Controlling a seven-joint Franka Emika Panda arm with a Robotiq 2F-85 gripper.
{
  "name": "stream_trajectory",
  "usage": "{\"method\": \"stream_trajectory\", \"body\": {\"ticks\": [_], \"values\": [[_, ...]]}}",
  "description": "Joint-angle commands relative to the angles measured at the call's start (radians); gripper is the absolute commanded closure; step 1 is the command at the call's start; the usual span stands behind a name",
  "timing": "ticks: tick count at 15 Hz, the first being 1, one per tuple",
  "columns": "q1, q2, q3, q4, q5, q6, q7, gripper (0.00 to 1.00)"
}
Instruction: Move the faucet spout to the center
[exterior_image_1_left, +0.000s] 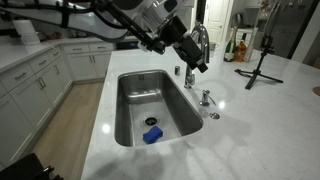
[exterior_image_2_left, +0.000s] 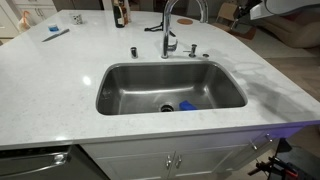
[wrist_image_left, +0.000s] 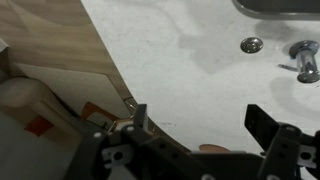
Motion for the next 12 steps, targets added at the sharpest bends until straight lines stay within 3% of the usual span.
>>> {"method": "stream_trajectory", "body": {"ticks": [1, 5, 9, 12], "values": [[0.023, 0.103, -0.05, 0.136, -0.113, 0.019, 0.036, 0.0], [0.023, 0.186, -0.073, 0.23, -0.197, 0.081, 0.014, 0.0], [0.02, 0.244, -0.054, 0.295, -0.156, 0.157, -0.073, 0.0], [0.026, 0.294, -0.045, 0.37, -0.204, 0.185, -0.064, 0.0]]}}
